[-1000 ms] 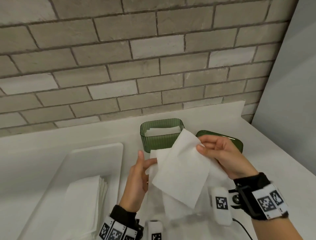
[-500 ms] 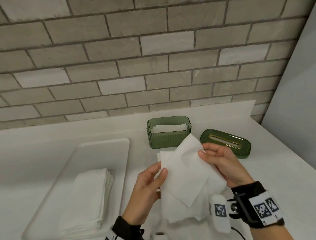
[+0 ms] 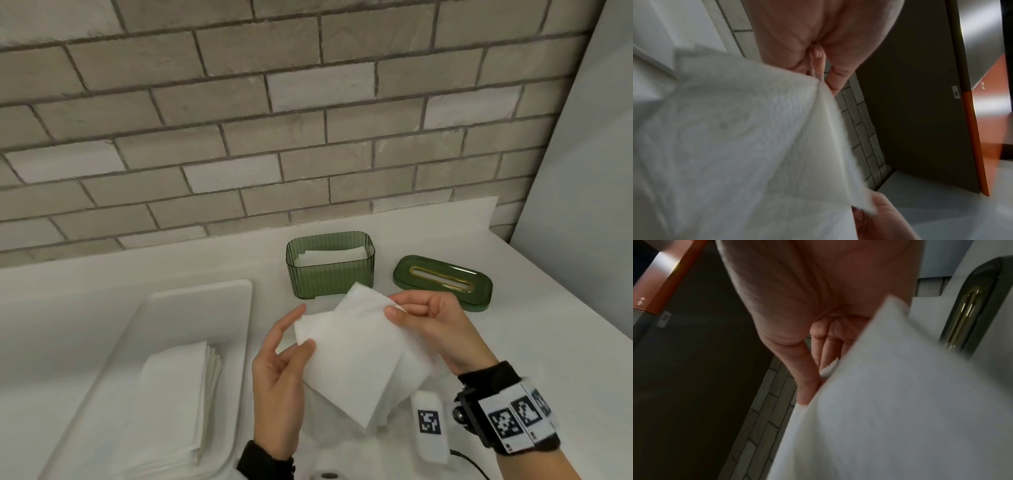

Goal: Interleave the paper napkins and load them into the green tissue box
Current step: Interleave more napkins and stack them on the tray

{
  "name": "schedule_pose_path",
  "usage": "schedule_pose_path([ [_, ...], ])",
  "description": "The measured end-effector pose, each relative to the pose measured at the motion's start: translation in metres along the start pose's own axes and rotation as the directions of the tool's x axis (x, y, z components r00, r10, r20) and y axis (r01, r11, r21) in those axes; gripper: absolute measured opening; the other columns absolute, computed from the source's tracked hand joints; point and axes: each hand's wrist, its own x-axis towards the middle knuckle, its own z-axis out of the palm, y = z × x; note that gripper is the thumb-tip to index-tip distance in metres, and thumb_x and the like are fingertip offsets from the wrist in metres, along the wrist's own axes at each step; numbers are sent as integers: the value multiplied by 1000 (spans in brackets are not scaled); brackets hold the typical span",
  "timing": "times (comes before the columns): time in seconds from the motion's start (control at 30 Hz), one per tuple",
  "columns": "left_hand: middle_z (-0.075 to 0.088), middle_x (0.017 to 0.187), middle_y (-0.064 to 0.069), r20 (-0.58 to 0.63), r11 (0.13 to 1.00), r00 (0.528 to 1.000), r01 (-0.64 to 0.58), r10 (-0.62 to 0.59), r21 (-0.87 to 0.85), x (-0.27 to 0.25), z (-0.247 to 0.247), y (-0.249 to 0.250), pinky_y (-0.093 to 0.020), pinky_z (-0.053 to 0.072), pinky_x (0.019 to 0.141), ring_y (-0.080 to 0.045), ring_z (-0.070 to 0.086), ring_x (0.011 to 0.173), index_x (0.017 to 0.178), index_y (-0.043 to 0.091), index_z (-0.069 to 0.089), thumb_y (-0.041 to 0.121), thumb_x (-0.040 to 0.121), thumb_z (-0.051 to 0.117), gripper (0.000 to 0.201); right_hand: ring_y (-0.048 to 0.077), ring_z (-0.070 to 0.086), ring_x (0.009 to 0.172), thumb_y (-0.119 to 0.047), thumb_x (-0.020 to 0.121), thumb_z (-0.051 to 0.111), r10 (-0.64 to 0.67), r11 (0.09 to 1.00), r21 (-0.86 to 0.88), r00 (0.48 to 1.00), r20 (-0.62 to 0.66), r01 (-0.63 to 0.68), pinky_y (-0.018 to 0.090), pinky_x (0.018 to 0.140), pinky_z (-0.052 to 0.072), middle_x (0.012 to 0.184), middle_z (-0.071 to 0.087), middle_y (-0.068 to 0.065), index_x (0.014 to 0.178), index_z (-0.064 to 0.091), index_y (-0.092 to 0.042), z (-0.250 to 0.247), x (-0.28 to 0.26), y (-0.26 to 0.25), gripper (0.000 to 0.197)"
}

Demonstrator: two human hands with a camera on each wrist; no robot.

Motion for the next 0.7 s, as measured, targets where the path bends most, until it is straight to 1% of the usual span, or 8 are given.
schedule_pose_path([
  [0.2,59,54,-1,-61,985,989,-124,132,116,3,-17,1,-15,38,50,-12,44,47,101,15,67,-12,94,51,32,18,72,70,-8,74,75,-136,987,-96,984,-112,125,23,66,57,82,76,14,81,76,-12,-17,-4,-24,8],
  [0.23,67,63,2,-55,976,987,-141,152,163,5,-20,1,-12,41,53,-11,53,52,94,14,72,-11,94,51,33,18,72,71,-9,73,75,-157,984,-100,985,-73,149,21,66,57,82,76,14,81,76,-12,-19,-8,-31,9],
  [0.3,78,90,5,-20,953,986,-157,168,258,8,-20,1,-6,45,72,-8,70,86,88,16,79,-7,96,50,38,17,72,72,-9,71,75,-169,976,-122,981,91,179,18,67,56,82,76,14,81,78,-11,-19,-17,-46,11],
  [0.37,78,101,7,31,946,988,-151,149,286,9,-16,3,-4,44,81,-5,68,104,91,18,80,-3,97,53,35,19,72,77,-8,72,75,-133,967,-176,952,276,186,19,71,56,85,76,14,84,78,-7,-13,-25,-55,13],
  [0.43,77,104,6,70,953,988,-154,141,259,8,-11,5,-12,45,89,-6,67,108,94,16,80,13,96,59,21,21,73,81,-8,71,77,-116,958,-207,931,347,197,21,73,56,88,76,13,88,77,-2,-3,-27,-57,17],
  [0.5,77,107,3,122,965,982,-165,143,204,4,-5,10,-25,46,95,-11,67,110,98,17,80,40,88,59,33,20,73,80,-12,68,80,-134,953,-218,940,314,209,21,72,55,87,77,9,87,76,-2,9,-24,-53,21],
  [0.63,77,105,-5,233,986,963,-152,132,66,-6,3,15,-21,55,79,-17,73,99,104,20,79,56,78,68,46,12,69,73,-24,60,85,-203,932,-269,964,173,244,15,71,51,79,76,3,76,77,-12,24,-16,-39,22],
  [0.7,77,105,-8,224,992,970,-113,99,48,-8,2,15,-23,57,74,-23,74,95,104,15,79,46,76,78,41,13,70,73,-27,57,86,-213,925,-287,966,147,248,16,72,51,78,76,4,74,77,-13,27,-15,-36,23],
])
